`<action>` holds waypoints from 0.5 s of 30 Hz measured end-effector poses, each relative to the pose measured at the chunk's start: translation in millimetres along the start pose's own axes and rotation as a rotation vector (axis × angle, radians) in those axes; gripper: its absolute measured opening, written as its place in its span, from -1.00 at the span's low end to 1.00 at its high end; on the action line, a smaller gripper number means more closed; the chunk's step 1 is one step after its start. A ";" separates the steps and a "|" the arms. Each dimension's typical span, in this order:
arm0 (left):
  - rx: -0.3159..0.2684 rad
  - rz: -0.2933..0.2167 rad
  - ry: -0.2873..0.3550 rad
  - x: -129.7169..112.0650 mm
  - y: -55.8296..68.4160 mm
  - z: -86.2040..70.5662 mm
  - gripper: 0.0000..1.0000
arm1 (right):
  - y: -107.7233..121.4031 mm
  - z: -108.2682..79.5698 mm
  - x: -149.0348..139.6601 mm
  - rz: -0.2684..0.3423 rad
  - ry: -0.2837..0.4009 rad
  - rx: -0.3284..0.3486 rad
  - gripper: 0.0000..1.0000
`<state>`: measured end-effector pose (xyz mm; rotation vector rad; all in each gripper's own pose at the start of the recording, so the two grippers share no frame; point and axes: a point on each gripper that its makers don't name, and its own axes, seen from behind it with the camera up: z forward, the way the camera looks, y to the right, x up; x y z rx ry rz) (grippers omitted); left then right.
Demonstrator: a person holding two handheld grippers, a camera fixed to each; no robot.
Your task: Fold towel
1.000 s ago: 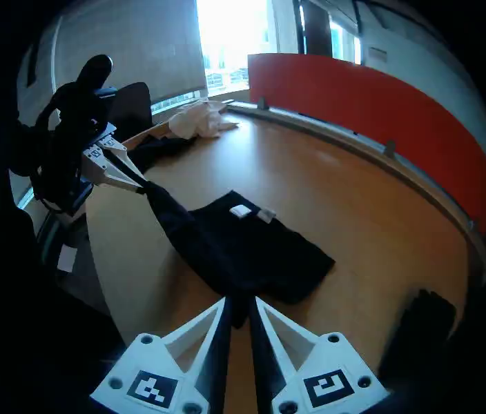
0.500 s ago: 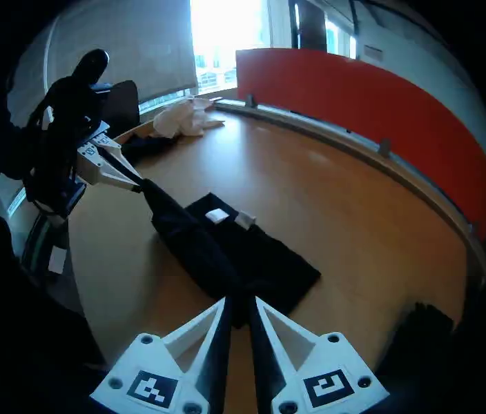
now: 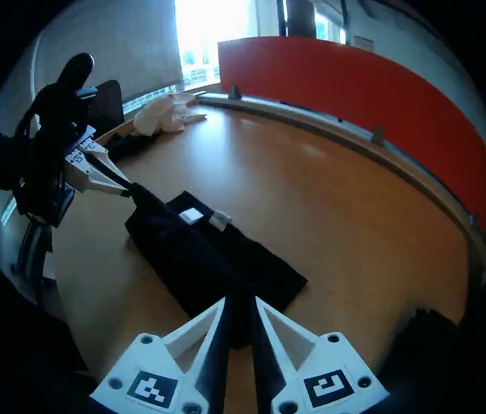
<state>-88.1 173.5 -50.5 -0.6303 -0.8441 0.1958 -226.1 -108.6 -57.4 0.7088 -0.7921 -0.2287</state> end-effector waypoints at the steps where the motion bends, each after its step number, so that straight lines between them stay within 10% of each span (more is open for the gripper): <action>1: -0.001 -0.001 -0.001 -0.2 -0.2 1.1 -0.77 | 0.7 1.0 -1.0 0.000 -0.002 -0.002 -0.67; 15: 0.035 -0.001 0.001 0.9 -13.8 32.3 -0.72 | 21.6 29.7 -16.9 0.018 -0.043 -0.064 -0.67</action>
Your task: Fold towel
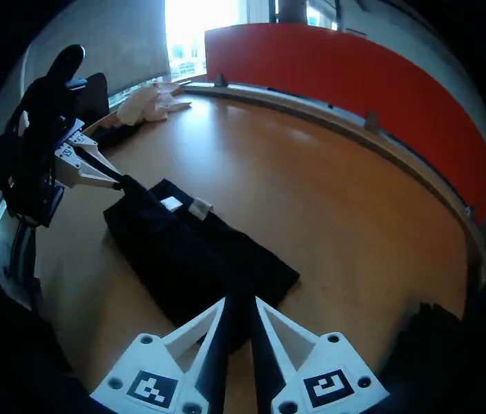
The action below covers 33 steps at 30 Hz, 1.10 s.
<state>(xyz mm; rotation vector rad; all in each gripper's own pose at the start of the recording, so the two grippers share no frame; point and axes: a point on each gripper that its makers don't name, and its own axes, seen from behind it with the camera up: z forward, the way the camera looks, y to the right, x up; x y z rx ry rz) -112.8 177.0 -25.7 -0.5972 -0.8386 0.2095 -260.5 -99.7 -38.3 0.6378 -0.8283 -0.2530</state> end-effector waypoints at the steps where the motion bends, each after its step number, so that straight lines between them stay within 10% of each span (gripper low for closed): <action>1: 0.004 0.004 -0.002 -0.2 -0.7 2.4 -0.70 | 1.4 1.8 -0.6 -0.001 -0.002 -0.005 -0.66; 8: 0.037 0.036 -0.012 -0.9 -8.9 15.0 -0.49 | 10.5 11.8 -2.3 -0.010 -0.006 -0.039 -0.55; 20: 0.107 0.031 -0.027 -5.2 -32.4 23.6 -0.04 | 34.3 18.9 -2.0 0.023 -0.005 -0.112 0.63; 33: 0.129 -0.002 -0.027 0.1 -44.7 25.3 0.49 | 56.8 20.7 0.1 0.012 0.004 -0.183 0.78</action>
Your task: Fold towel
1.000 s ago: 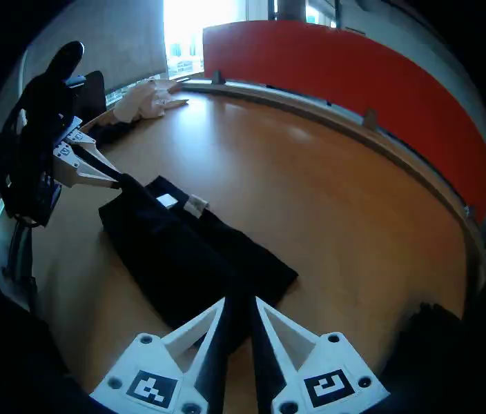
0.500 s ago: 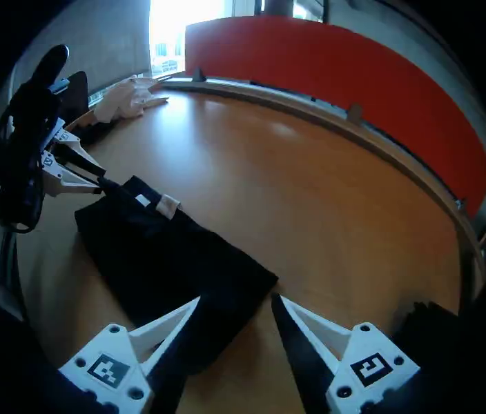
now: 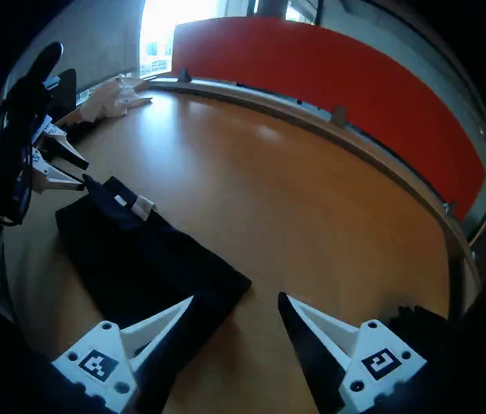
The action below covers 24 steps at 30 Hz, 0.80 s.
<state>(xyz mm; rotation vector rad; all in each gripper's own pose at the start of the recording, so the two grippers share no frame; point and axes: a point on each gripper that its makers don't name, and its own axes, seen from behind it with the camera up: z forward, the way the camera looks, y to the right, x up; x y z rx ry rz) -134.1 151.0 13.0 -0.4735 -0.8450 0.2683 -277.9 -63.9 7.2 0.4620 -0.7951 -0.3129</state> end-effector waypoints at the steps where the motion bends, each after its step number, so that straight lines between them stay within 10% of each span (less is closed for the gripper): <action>1: 0.004 -0.001 0.002 1.0 -1.4 -0.1 0.55 | 0.7 0.1 0.7 -0.002 0.002 -0.002 0.81; 7: 0.018 -0.006 0.005 3.8 -6.6 -0.5 0.90 | 2.0 -0.6 3.9 -0.010 0.012 -0.005 0.95; 24: 0.043 -0.025 0.012 6.6 -15.5 -2.7 0.91 | 7.5 -4.5 5.7 -0.012 0.025 -0.017 1.00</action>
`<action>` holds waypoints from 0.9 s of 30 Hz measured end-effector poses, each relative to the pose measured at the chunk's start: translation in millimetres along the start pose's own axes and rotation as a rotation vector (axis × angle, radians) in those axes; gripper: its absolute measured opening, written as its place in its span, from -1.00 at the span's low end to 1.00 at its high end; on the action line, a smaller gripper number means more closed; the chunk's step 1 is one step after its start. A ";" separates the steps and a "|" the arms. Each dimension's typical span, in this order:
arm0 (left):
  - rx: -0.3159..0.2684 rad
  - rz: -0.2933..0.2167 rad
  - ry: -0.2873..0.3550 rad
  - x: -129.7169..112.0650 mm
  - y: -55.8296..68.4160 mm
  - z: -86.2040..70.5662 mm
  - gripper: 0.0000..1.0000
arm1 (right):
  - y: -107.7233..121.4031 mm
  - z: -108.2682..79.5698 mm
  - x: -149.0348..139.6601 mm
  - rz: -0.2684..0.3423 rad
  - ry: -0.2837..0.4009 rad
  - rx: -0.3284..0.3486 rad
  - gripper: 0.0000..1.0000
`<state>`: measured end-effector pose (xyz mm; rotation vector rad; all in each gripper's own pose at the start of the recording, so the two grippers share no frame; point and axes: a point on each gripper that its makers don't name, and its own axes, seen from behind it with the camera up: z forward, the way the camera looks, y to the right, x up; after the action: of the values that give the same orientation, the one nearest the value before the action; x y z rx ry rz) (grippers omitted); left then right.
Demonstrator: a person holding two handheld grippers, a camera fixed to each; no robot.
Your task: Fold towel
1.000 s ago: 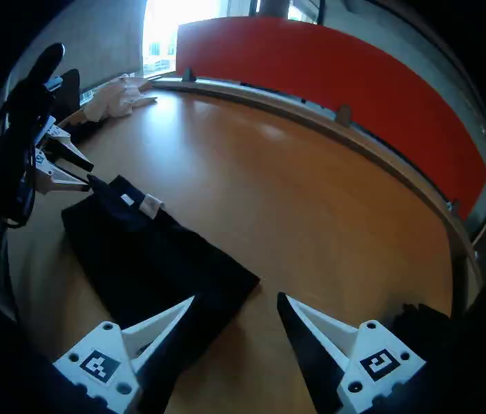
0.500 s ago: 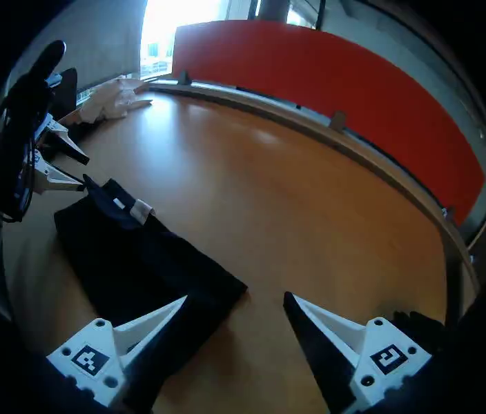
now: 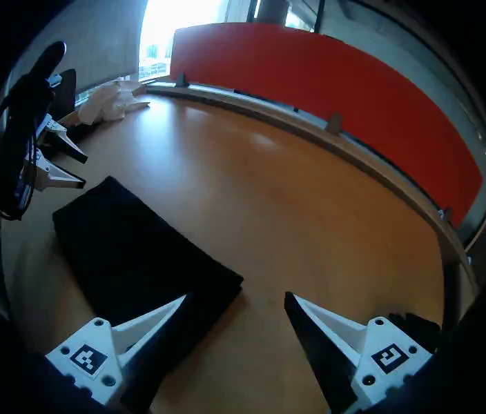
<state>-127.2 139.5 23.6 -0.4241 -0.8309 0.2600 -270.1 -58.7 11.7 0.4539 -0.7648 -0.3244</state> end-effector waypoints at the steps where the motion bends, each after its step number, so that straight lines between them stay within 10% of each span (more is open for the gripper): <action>1: -0.001 0.000 -0.001 -0.6 0.3 -0.3 0.91 | -0.6 -0.5 -0.4 0.001 0.000 0.001 1.00; 27: 0.004 -0.127 -0.015 -65.6 16.8 -48.5 0.92 | -50.2 -45.3 -39.5 0.048 -0.011 0.053 1.00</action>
<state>-134.1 116.5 -56.3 -0.3642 -0.8680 0.1479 -269.9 -71.9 -65.4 0.4832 -0.7955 -0.2629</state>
